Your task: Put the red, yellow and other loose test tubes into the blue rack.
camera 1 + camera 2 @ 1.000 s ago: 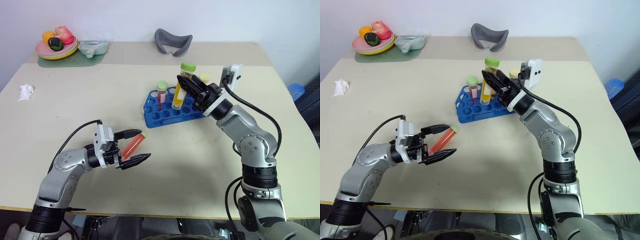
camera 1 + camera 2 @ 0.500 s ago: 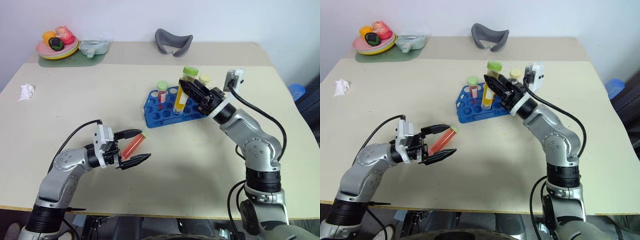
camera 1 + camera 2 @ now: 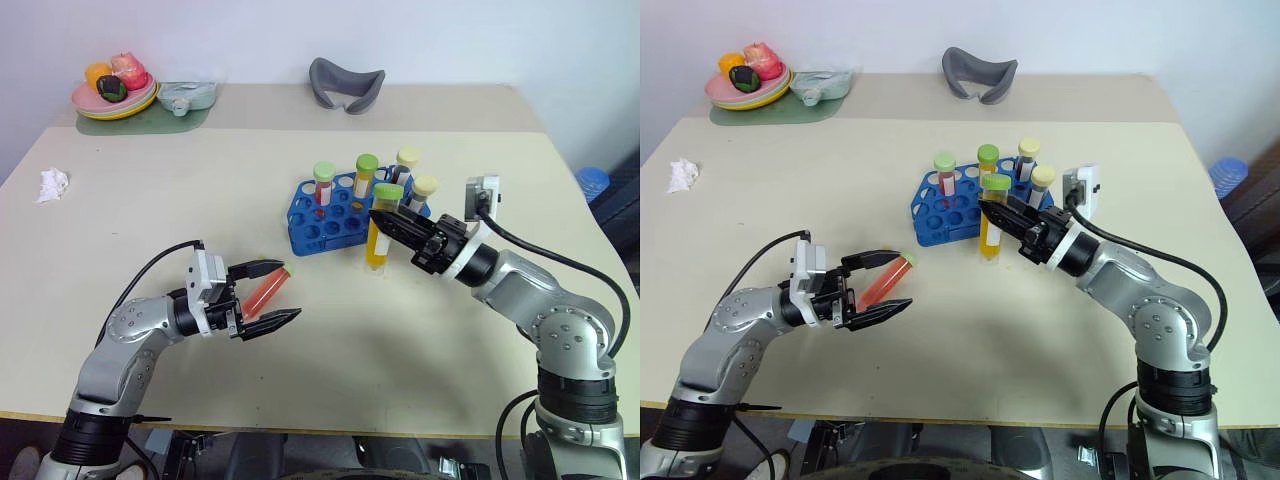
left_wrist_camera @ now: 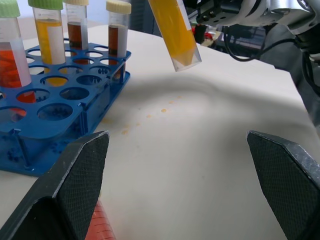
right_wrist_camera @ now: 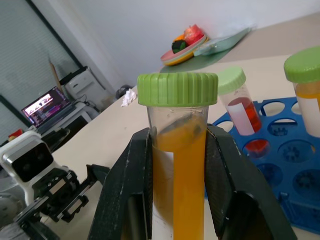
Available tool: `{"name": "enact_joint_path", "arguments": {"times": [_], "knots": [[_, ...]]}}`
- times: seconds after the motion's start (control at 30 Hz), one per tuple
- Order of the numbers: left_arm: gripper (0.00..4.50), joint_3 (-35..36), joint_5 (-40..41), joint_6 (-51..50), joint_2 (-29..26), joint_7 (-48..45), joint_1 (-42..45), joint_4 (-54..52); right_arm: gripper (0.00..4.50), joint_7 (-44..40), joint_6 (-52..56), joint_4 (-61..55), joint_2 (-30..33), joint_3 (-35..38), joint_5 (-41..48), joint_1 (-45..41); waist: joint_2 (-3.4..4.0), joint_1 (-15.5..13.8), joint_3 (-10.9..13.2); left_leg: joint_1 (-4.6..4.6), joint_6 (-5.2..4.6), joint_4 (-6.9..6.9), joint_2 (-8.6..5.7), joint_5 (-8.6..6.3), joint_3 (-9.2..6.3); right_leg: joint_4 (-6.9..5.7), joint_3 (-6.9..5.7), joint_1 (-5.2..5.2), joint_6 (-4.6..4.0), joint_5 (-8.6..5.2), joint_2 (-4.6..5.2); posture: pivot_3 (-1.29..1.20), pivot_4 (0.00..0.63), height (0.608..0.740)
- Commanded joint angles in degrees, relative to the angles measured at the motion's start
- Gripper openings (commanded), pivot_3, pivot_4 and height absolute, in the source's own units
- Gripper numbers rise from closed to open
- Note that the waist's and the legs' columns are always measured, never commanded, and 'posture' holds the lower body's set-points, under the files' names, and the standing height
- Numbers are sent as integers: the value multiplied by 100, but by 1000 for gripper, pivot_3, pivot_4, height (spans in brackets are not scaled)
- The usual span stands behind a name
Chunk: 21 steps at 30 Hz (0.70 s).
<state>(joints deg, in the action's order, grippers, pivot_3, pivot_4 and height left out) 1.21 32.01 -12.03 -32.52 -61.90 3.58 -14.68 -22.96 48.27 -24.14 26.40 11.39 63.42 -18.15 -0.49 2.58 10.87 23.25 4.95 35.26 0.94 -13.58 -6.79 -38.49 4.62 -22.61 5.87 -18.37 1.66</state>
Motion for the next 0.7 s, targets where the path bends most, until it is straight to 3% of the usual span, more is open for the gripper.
{"name": "enact_joint_path", "arguments": {"times": [0.03,0.27,0.5,0.7], "knots": [[4500,46,47,84,28,-26,46,-63,777,-49,-147,-281,21,145,125,-34,0,0,0,0,0,0,0,0,0,0,0,0,0,0,0,0,150,740],[4500,37,13,104,74,-5,71,-36,777,-102,-998,24,-369,-306,-955,-301,0,11,0,-3,0,0,0,0,0,-1,0,0,0,0,-2,0,150,740],[4500,23,19,85,177,104,-32,-150,777,-18,-2720,797,-1079,-912,-2826,-364,0,5,-1,-3,2,0,0,1,0,-2,0,-1,0,0,-1,0,150,740],[4500,20,33,58,191,172,-70,-231,777,-114,-3659,1484,-1579,-931,-3407,-467,0,5,-1,-3,5,-1,0,2,0,-4,0,-1,0,0,0,0,150,740]]}}
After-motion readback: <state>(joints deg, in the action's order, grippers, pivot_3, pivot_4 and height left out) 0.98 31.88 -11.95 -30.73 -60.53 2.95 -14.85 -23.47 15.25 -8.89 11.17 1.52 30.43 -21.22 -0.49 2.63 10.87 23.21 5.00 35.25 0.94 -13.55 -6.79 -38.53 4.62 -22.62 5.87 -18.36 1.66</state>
